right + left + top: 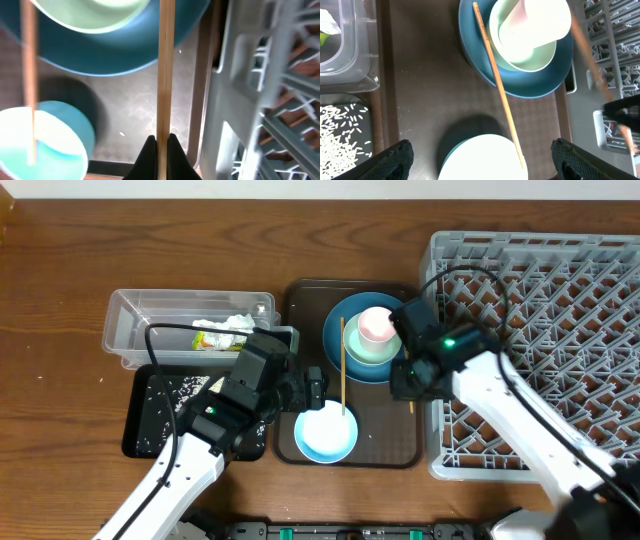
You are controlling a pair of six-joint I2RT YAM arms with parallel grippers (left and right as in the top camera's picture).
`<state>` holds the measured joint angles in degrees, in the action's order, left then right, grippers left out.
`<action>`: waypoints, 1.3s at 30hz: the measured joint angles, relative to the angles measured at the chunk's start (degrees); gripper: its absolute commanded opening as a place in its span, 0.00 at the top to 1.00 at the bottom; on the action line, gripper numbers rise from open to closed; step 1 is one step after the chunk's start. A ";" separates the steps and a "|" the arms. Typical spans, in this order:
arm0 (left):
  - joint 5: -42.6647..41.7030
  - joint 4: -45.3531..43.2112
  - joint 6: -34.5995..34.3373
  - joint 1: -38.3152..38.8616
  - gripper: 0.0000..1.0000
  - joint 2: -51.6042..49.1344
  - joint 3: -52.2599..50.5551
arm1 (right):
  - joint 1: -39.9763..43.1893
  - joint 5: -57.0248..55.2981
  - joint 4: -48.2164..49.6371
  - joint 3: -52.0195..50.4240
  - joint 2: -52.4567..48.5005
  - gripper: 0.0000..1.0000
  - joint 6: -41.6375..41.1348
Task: Sort waste into correct bins and load items into the dishwasher rack
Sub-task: 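Close the right gripper on the chopstick and lift it, then carry the chopstick right and drop it into the grey rack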
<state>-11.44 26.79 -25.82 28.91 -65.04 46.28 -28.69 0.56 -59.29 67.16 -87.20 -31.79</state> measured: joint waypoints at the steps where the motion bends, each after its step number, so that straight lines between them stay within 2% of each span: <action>1: 0.02 -0.02 0.00 0.00 0.09 0.00 0.00 | 0.13 -0.20 -0.04 0.11 0.96 0.99 0.00; 11: 0.02 0.00 -0.02 0.00 0.09 0.00 0.00 | 1.46 -8.35 -1.22 0.31 7.78 0.99 0.02; 21: 0.00 0.00 0.00 0.00 0.09 0.00 0.00 | 1.46 -16.81 -1.31 0.31 7.87 0.99 0.09; 39: 0.00 0.00 0.00 0.00 0.09 0.00 0.00 | 1.46 -22.95 -2.45 -0.28 7.39 0.99 0.42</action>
<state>-11.44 26.79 -25.82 28.91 -65.04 46.28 -27.22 -22.39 -61.73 66.87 -79.81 -31.38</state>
